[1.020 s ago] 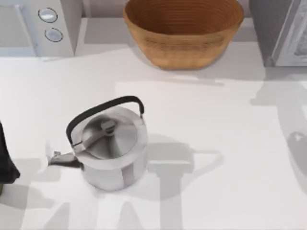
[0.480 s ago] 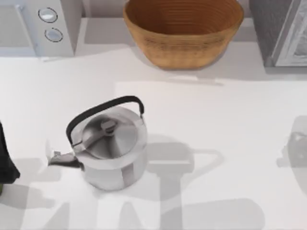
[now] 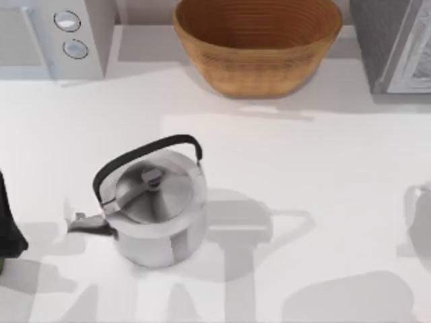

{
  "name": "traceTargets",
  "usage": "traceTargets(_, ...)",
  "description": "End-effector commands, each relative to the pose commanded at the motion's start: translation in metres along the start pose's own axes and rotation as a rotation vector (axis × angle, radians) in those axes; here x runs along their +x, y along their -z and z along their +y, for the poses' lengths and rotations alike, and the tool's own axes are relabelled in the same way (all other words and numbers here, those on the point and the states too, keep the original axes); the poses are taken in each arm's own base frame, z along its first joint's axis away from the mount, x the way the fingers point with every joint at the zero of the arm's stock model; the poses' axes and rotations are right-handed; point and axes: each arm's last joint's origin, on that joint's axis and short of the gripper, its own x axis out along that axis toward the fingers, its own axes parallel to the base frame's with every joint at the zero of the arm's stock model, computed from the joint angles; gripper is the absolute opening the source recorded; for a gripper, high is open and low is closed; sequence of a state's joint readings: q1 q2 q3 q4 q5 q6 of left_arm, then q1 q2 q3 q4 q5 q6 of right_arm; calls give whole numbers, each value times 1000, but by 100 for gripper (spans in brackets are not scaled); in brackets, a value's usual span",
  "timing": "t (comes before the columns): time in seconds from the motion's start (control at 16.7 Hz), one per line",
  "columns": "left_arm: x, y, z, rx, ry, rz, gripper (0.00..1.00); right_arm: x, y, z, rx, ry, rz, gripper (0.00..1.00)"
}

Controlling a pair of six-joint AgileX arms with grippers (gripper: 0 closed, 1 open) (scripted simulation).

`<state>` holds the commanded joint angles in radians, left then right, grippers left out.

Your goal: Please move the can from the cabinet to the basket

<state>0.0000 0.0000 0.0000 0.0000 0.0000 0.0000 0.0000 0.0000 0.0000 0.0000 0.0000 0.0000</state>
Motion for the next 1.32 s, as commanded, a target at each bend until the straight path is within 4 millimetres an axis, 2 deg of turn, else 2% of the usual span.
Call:
traceTargets(0.24,0,0,0,0,0,0,100,1,3,0,2,-2,16,0)
traceTargets(0.36,0,0,0,0,0,0,100,1,-6,1,2,-2,8,0)
traceTargets(0.54,0,0,0,0,0,0,100,5,-38,4,1,-1,-17,0)
traceTargets(0.72,0,0,0,0,0,0,100,22,-85,11,2,0,-35,0)
traceTargets(0.9,0,0,0,0,0,0,100,60,-134,27,4,0,-38,0)
traceTargets(1.08,0,0,0,0,0,0,100,120,-170,56,4,-2,-32,0)
traceTargets(1.2,0,0,0,0,0,0,100,167,-180,84,3,-3,-24,0)
traceTargets(1.32,0,0,0,0,0,0,100,214,-177,118,2,-3,-15,0)
